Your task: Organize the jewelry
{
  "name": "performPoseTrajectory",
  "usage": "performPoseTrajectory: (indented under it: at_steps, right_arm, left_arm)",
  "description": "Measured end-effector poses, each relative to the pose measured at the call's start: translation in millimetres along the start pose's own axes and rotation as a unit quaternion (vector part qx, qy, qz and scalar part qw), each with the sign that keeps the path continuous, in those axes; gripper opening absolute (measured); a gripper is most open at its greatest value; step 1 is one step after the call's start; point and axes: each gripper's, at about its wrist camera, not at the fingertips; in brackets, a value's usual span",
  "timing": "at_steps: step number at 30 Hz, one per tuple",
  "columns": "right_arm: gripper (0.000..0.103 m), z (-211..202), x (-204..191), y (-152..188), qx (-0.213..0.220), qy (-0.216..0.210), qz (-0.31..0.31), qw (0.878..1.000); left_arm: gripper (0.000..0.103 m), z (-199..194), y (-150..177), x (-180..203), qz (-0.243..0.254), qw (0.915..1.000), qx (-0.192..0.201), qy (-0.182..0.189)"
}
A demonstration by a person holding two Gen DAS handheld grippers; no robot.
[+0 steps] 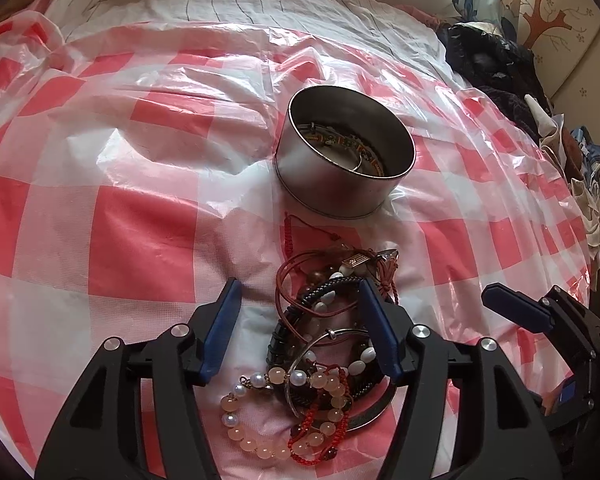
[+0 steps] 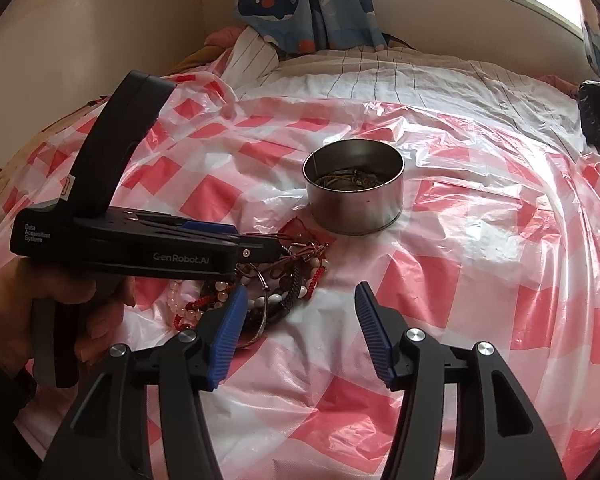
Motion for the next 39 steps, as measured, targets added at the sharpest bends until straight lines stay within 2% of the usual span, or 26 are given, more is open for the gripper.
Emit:
performPoseTrajectory:
  at_steps: [14,15,16,17,19,20,23,27,35,39]
  right_arm:
    - [0.058,-1,-4,0,0.005,0.010,-0.014,1.000]
    - [0.058,-1,-4,0,0.005,0.010,-0.013,1.000]
    - [0.059,-1,-4,0,0.005,0.010,-0.013,1.000]
    - [0.059,0,-4,1,0.002,0.009,-0.012,1.000]
    - [0.059,3,-2,1,-0.006,-0.002,-0.005,1.000]
    - [0.059,4,0,2,-0.011,-0.014,0.001,1.000]
    - [0.059,9,4,3,-0.026,-0.045,0.021,0.998]
    - [0.058,15,5,6,-0.036,-0.060,0.034,0.997]
    - [0.054,29,-14,2,-0.032,-0.038,0.008,0.999]
    - [0.026,46,-26,7,-0.061,-0.024,-0.022,0.998]
  left_arm:
    - [0.056,1,0,1,0.002,1.0000,0.001,-0.002]
    - [0.051,1,0,2,0.005,1.0000,0.002,-0.006]
    - [0.030,1,0,3,0.011,0.9999,0.001,-0.007]
    - [0.020,2,0,4,0.014,0.9999,-0.002,-0.006]
    - [0.012,-1,-1,5,0.021,0.9997,0.008,-0.011]
    - [0.002,-4,-2,5,0.022,0.9996,0.013,-0.010]
    - [0.002,-19,-7,3,0.016,0.9990,0.040,-0.001]
    - [0.002,-37,-13,-1,0.005,0.9976,0.066,0.018]
    - [0.002,-48,-17,3,0.005,0.9955,0.082,0.048]
    - [0.002,-55,-18,5,0.004,0.9944,0.089,0.058]
Point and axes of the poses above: each gripper's, at about its wrist camera, not at the fingertips, and z roughly the way its jaws point, x to its right, y to its underside, and after that the axes turned 15 degrees about y, right-handed
